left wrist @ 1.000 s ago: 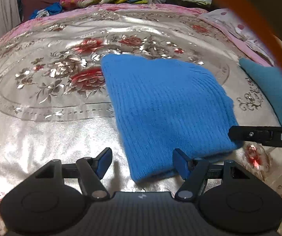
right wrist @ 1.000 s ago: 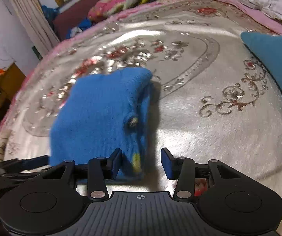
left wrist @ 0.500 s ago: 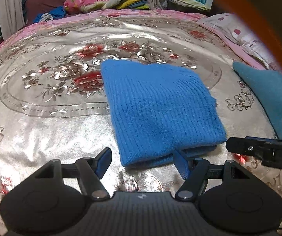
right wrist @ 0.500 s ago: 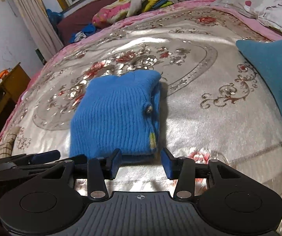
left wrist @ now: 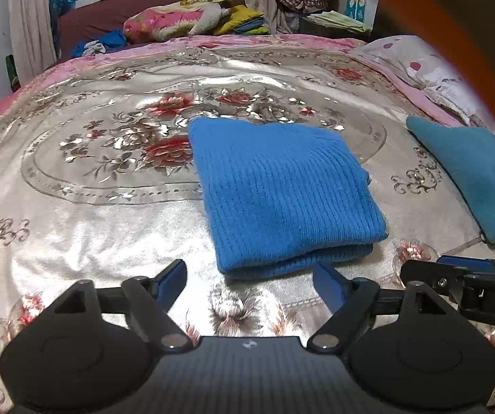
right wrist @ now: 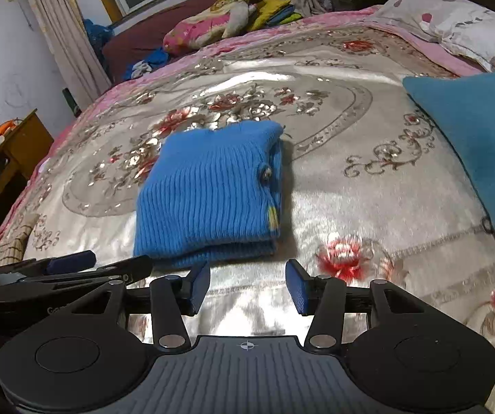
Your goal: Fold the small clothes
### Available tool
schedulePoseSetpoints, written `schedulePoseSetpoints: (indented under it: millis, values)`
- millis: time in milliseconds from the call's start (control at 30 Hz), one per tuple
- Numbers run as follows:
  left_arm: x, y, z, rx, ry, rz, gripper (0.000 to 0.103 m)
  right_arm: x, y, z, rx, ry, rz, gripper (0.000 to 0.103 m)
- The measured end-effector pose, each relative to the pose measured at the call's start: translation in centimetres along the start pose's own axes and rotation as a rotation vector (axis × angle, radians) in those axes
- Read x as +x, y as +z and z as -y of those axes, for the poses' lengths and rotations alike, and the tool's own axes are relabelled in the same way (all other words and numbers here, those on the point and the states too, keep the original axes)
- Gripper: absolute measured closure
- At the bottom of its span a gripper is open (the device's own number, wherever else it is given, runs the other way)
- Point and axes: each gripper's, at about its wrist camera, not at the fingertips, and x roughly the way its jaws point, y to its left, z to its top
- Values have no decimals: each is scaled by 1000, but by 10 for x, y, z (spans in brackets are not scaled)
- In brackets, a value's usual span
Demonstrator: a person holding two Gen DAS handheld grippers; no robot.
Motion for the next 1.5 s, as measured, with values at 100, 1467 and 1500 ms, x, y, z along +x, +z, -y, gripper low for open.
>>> schedulePoseSetpoints:
  millis: [100,1467,1500]
  values:
    - [-3,-7,3,14,19,1,12,-3,-8,-3,-3,-22,8,55]
    - [-32,-56,7,-2,18,-18,8,-28,-66,-16,-20,-93,5,49]
    - [-32,-57,7,-1,19,-18,8,-28,-66,-16,-20,-94,5,49]
